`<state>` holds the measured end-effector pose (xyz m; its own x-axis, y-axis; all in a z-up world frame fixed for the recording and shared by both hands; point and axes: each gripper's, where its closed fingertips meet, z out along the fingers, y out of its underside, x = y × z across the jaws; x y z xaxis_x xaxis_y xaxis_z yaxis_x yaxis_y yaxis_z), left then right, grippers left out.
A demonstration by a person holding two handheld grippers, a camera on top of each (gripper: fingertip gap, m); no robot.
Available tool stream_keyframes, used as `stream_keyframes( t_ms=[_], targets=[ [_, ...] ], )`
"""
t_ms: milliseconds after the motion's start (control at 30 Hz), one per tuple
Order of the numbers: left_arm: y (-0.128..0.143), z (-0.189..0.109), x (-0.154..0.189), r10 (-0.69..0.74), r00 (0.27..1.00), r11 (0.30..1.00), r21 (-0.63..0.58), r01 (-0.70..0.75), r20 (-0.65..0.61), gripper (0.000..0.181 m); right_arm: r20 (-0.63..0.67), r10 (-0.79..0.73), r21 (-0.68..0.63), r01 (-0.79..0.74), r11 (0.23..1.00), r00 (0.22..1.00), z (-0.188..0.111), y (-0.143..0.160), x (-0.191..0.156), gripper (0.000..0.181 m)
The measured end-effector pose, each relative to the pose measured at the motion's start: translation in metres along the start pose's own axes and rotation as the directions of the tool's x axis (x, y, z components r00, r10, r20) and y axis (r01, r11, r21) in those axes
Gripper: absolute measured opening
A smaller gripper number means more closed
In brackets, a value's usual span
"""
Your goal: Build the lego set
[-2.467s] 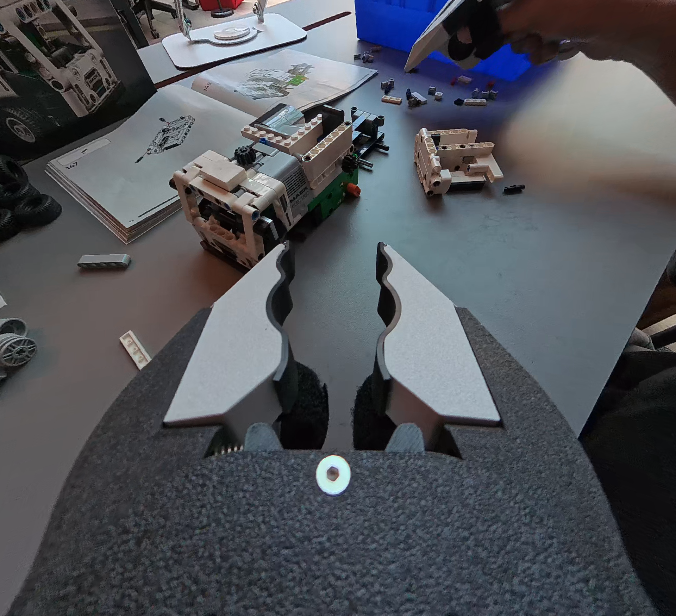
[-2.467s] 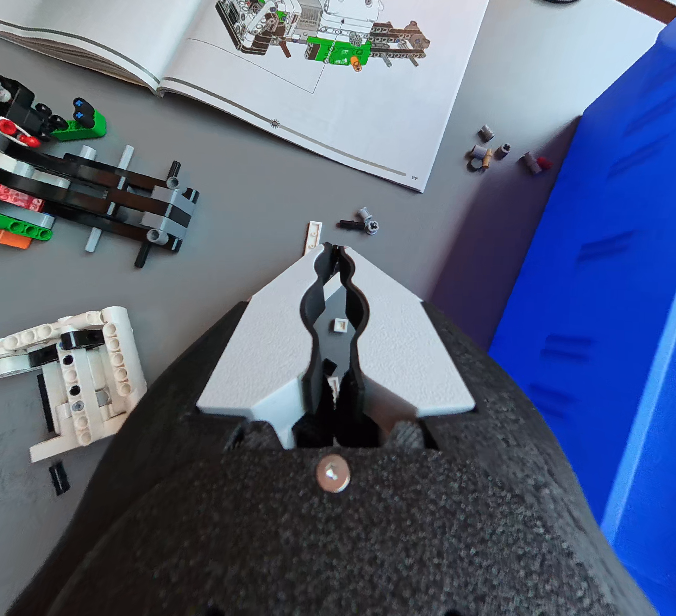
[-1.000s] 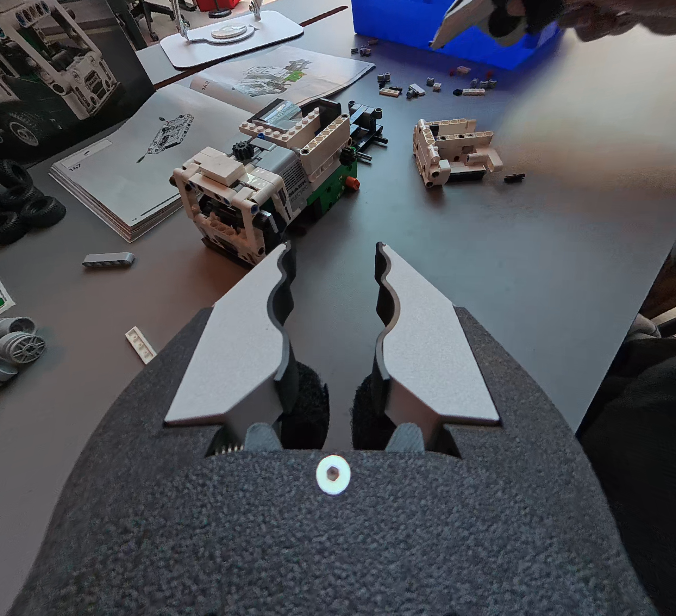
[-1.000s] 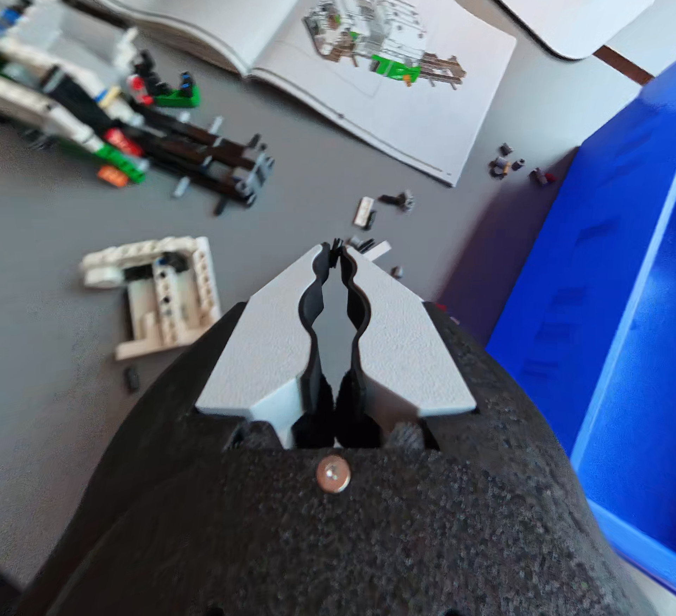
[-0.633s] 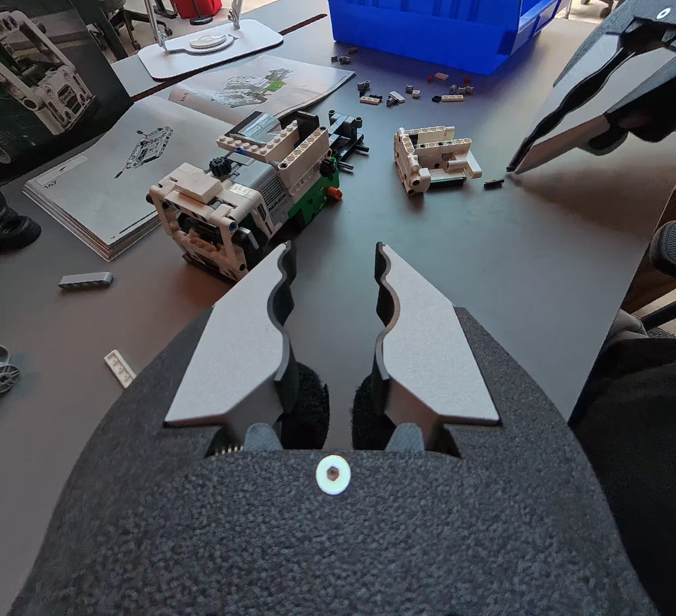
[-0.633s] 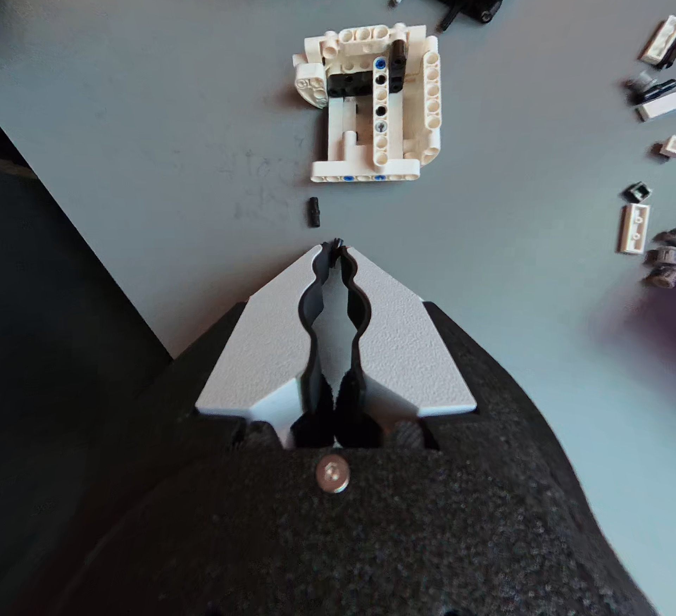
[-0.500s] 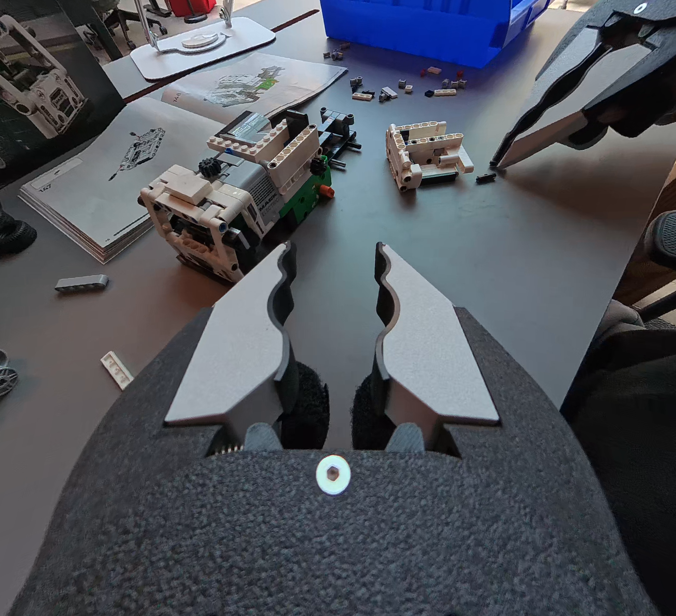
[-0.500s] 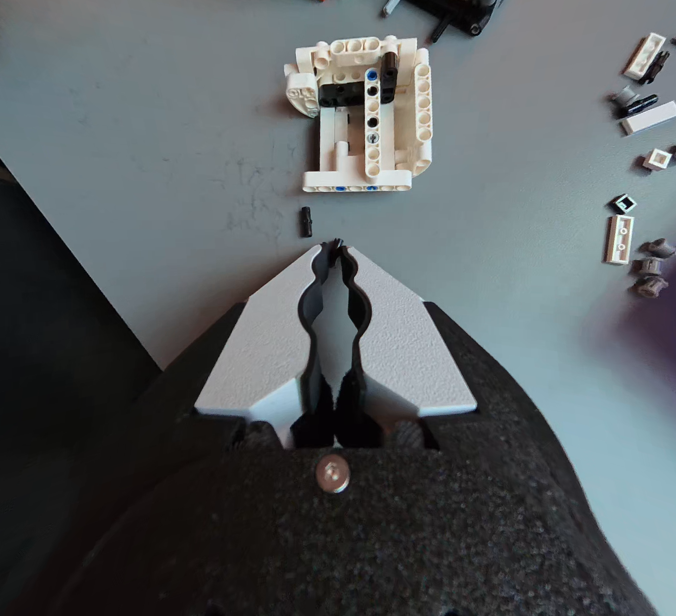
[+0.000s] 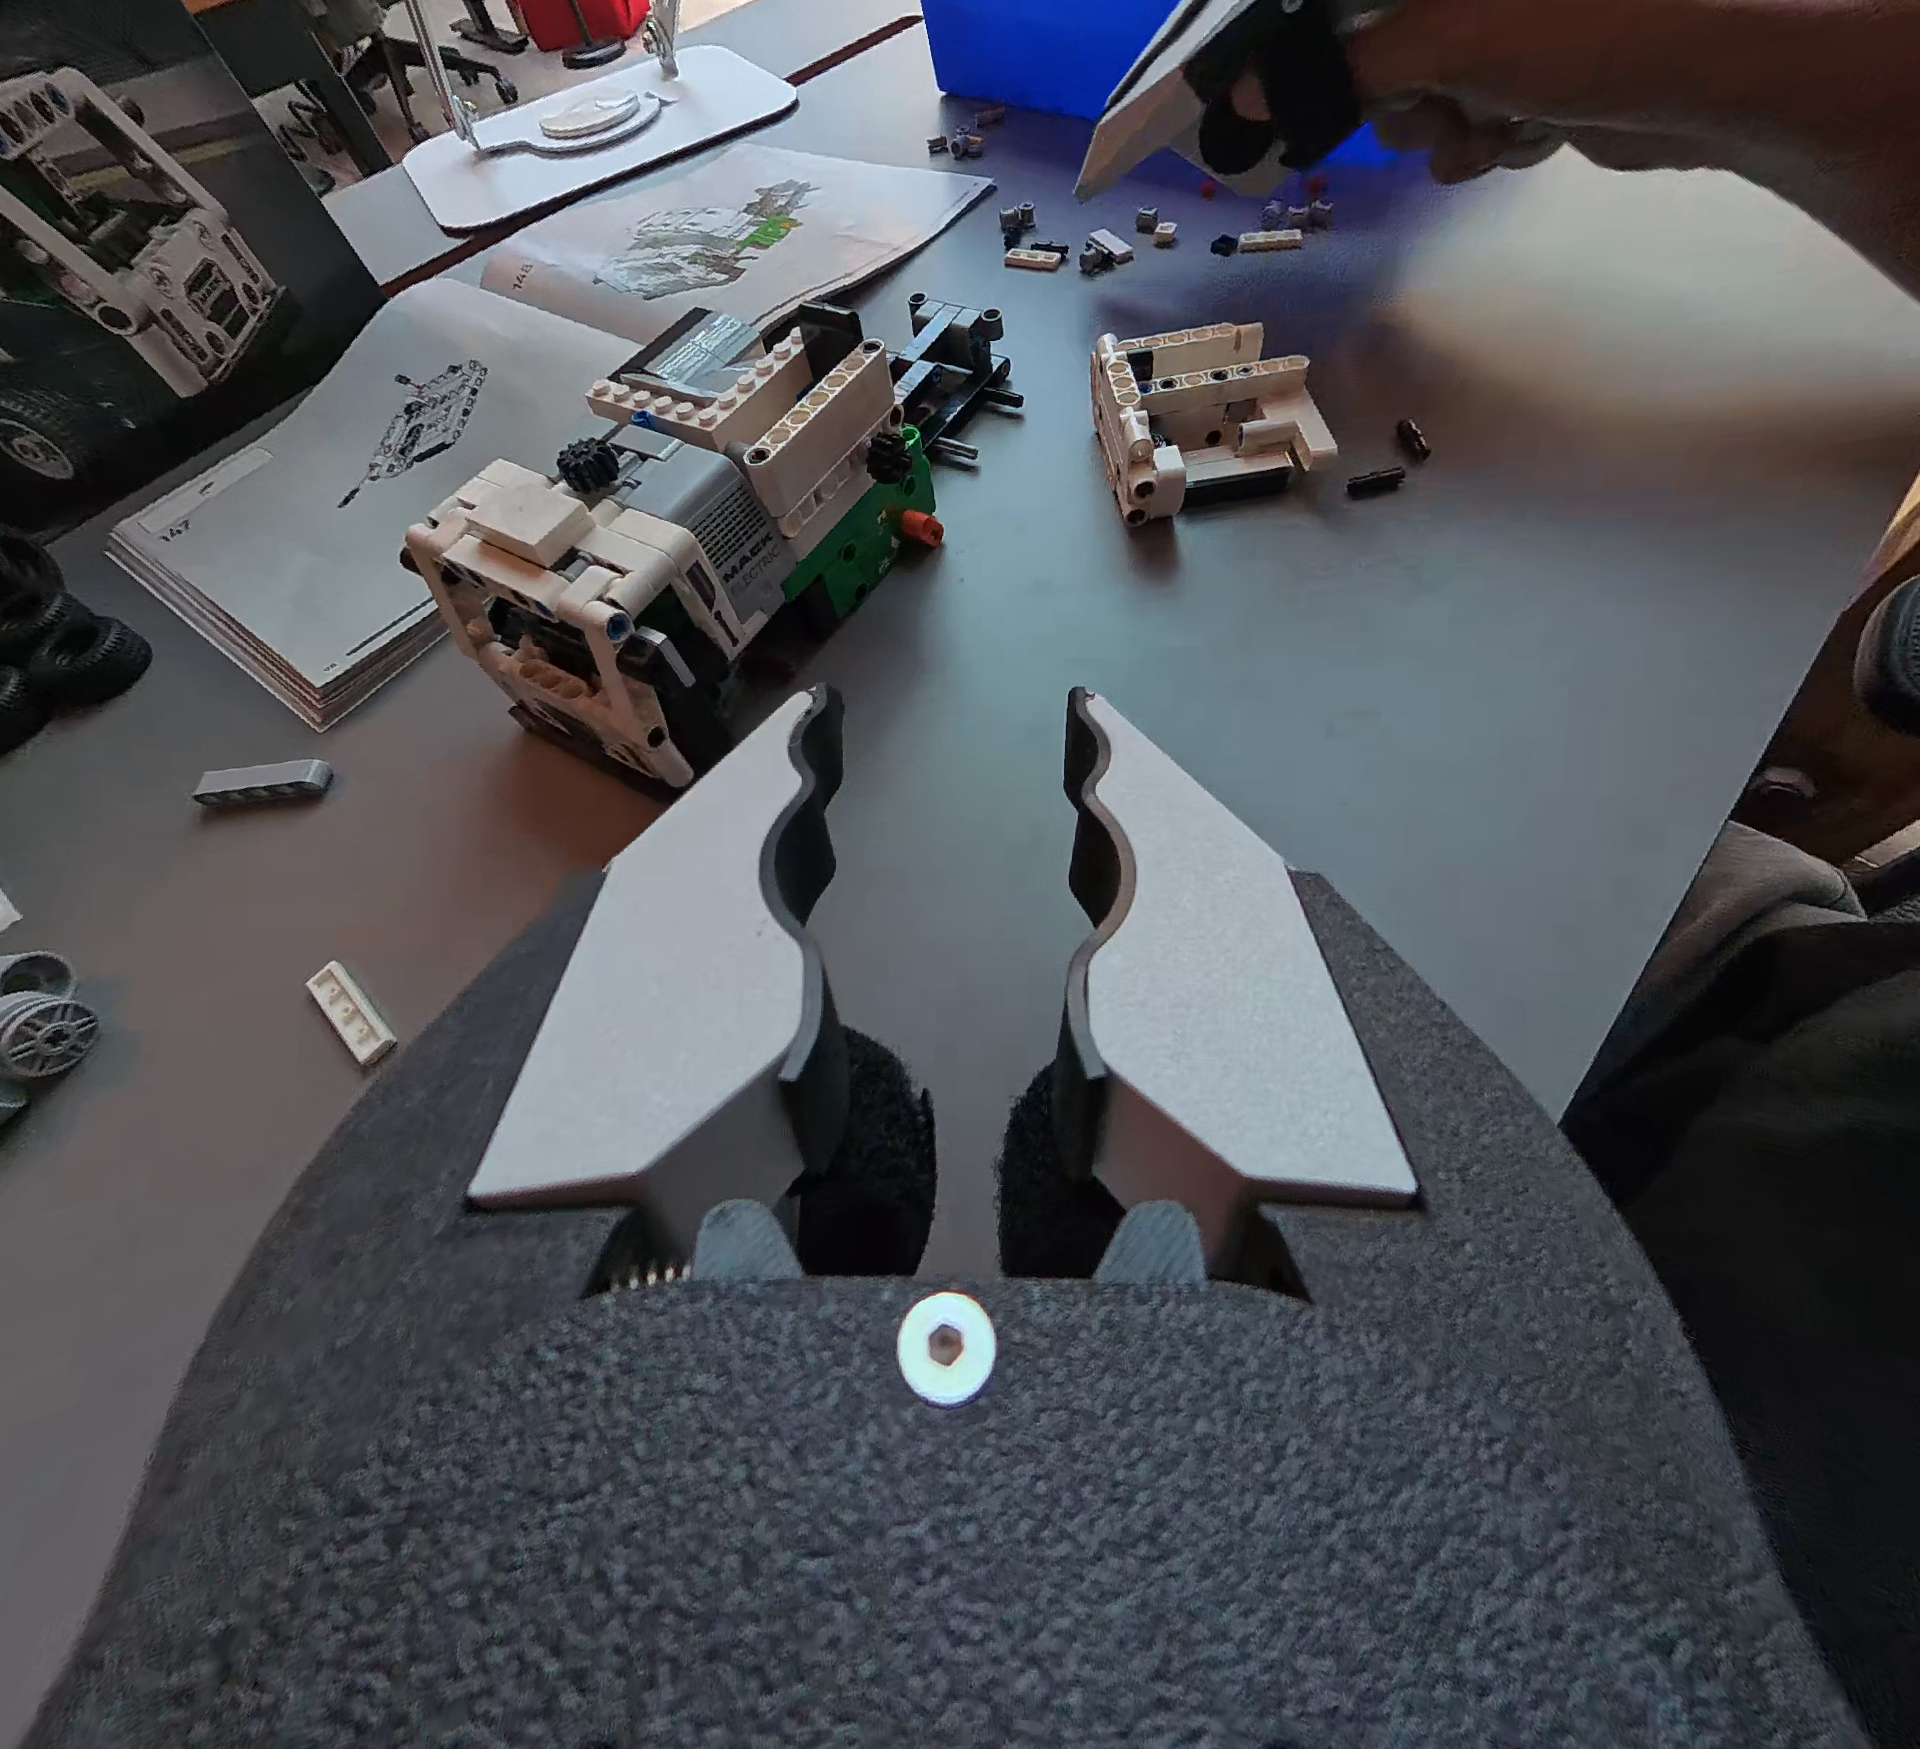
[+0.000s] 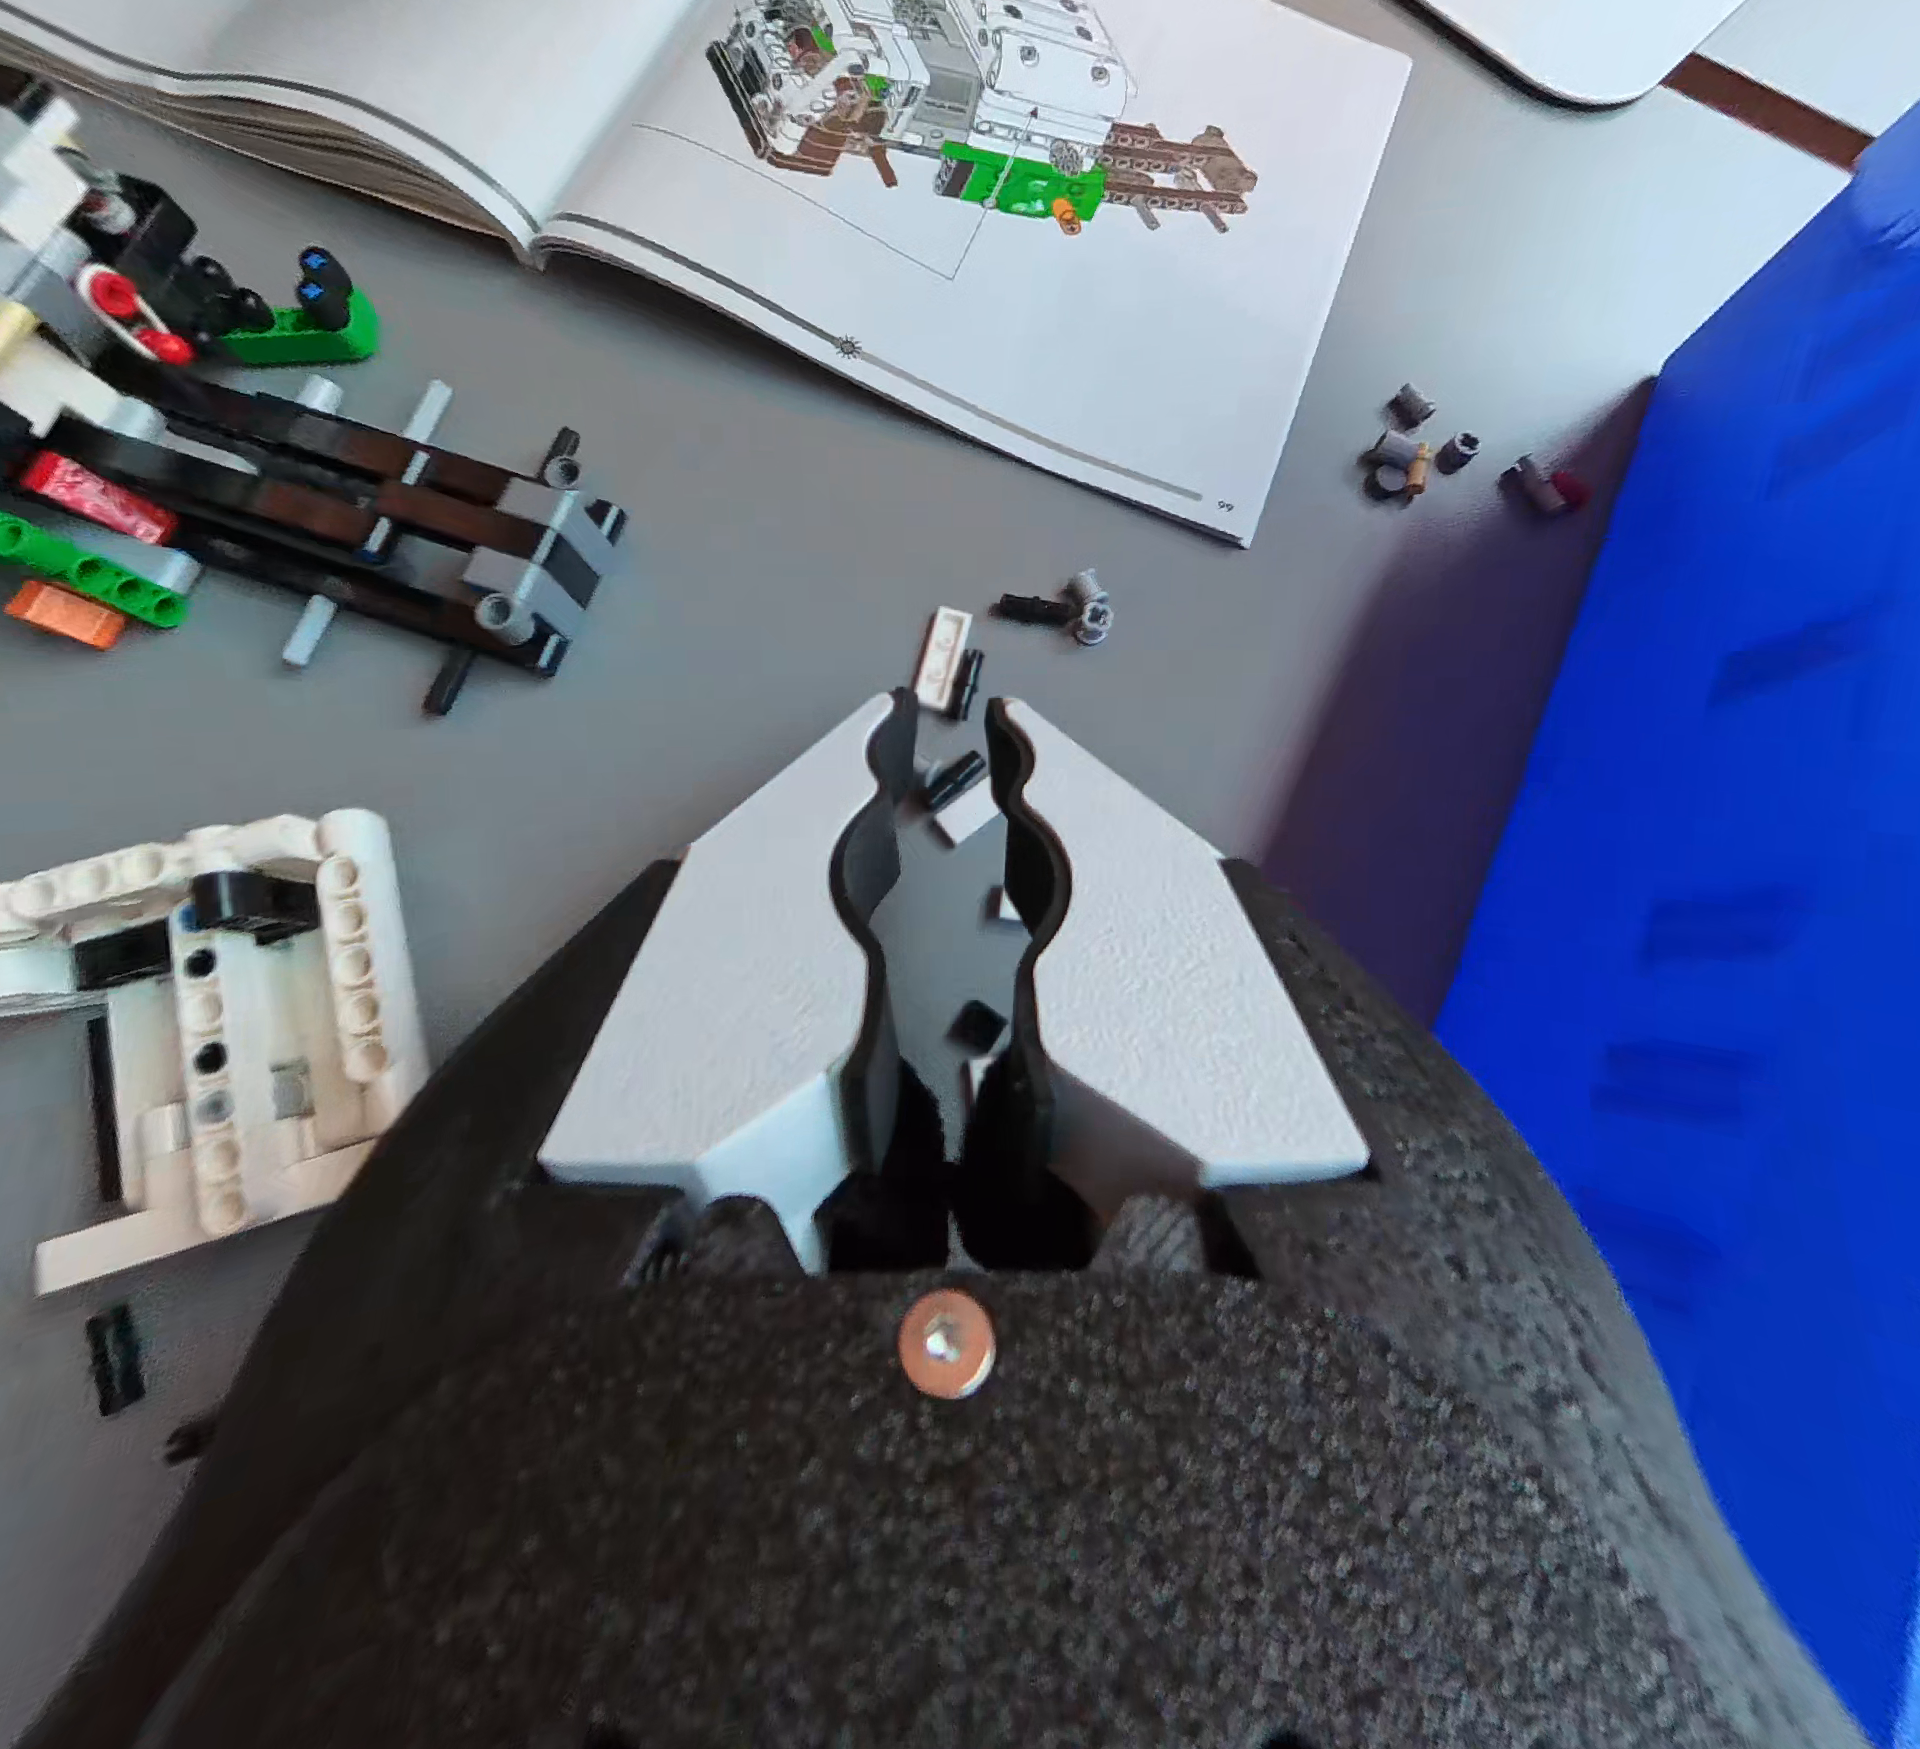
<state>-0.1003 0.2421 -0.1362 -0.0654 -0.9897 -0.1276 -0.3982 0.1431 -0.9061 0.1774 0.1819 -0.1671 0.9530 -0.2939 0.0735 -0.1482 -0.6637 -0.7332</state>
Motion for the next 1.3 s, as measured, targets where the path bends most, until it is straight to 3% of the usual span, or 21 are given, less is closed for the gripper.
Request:
stream_keyframes(
  t_ms=[333,567,733,933,1133,1200,1300],
  targets=[
    [0.003,0.001,-0.009,-0.025,1.000,1.000,-0.002,0.025,0.014,0.042,0.115,0.105,-0.086,-0.095,0.992,0.988,0.030,0.006,0.004,0.013],
    [0.006,0.002,-0.011,-0.026,1.000,1.000,-0.013,0.027,0.008,0.042,0.141,0.127,-0.090,-0.115,0.989,0.982,0.029,0.006,0.005,0.005],
    [0.005,0.003,-0.011,-0.024,1.000,1.000,-0.012,0.024,0.009,0.042,0.191,0.159,-0.012,-0.159,0.987,0.969,0.020,-0.010,-0.002,0.004],
    [0.005,0.003,-0.009,-0.014,1.000,1.000,-0.015,0.015,0.006,0.042,0.165,0.048,-0.051,-0.040,0.998,0.985,0.025,-0.006,-0.018,0.004],
    [0.004,0.002,-0.007,-0.011,1.000,1.000,-0.013,0.011,0.008,0.042,0.122,0.035,-0.091,-0.024,0.996,0.992,0.031,0.003,-0.014,0.006],
    [0.005,0.002,-0.007,-0.012,1.000,1.000,-0.014,0.012,0.007,0.042,0.122,0.051,-0.096,-0.039,0.995,0.991,0.027,0.005,-0.012,0.013],
    [0.006,0.001,-0.007,-0.012,1.000,1.000,-0.016,0.013,0.011,0.042,0.116,0.057,-0.078,-0.049,0.996,0.992,0.019,0.005,-0.010,0.010]
  ],
)
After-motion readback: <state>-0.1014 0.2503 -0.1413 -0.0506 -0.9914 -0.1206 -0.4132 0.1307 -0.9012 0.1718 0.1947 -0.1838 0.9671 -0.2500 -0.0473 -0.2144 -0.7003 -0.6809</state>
